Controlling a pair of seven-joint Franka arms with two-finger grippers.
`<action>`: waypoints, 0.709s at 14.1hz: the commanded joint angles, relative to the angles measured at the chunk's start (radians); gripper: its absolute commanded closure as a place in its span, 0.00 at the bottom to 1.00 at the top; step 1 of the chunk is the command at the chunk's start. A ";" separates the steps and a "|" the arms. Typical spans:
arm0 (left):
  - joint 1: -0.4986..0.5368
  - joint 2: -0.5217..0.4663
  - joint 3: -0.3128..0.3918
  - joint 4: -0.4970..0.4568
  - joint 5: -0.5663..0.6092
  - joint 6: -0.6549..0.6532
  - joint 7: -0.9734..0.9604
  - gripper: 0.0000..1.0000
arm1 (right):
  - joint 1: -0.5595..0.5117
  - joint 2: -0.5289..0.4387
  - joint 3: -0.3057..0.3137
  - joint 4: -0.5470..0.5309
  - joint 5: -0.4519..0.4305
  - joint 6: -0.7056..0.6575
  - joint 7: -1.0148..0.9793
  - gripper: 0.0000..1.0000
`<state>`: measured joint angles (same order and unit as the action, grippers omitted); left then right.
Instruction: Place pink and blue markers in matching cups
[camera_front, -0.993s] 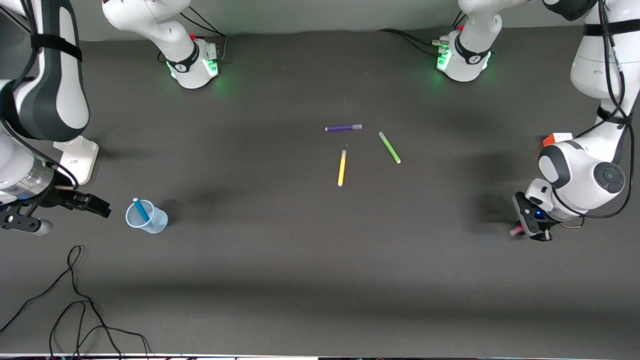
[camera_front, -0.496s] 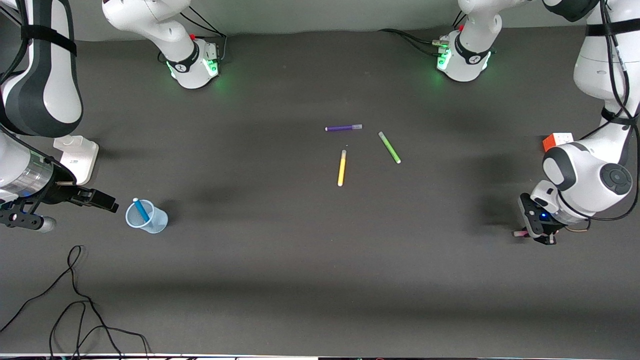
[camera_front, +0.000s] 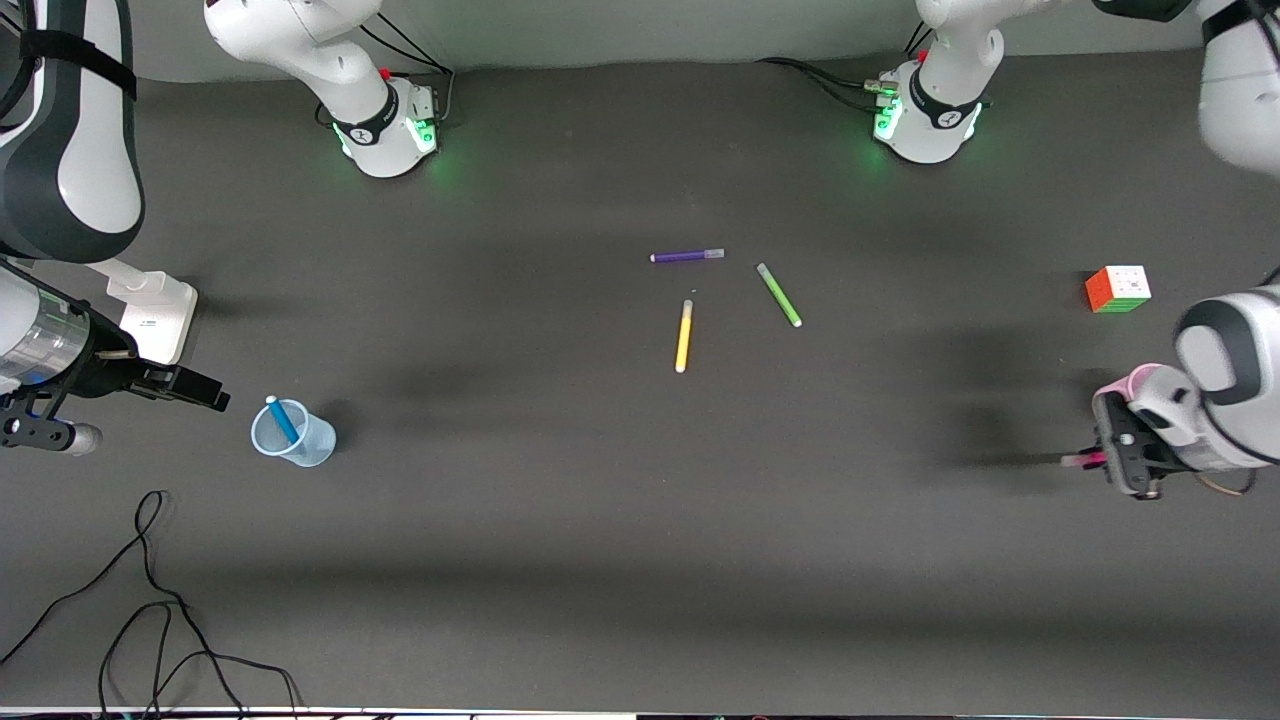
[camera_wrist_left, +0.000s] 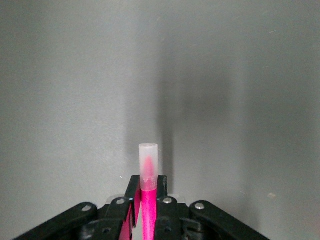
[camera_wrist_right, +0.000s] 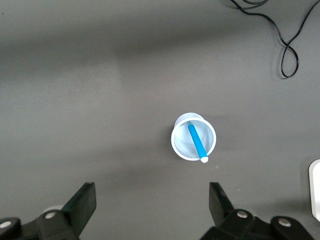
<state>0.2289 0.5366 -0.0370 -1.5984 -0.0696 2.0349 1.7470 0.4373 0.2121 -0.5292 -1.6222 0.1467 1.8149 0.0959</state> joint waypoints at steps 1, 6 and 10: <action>0.004 -0.039 0.009 0.047 0.011 -0.146 0.005 1.00 | 0.005 -0.022 -0.011 0.016 0.027 -0.025 -0.019 0.00; 0.085 -0.066 0.029 0.032 -0.079 -0.288 0.164 1.00 | 0.063 -0.048 -0.015 0.022 0.048 -0.032 0.062 0.00; 0.179 -0.053 0.029 0.011 -0.218 -0.366 0.307 1.00 | 0.003 -0.092 0.036 0.025 0.039 -0.087 0.082 0.00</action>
<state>0.3792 0.4887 -0.0037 -1.5726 -0.2267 1.6999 1.9789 0.4835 0.1533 -0.5254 -1.6010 0.1769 1.7793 0.1627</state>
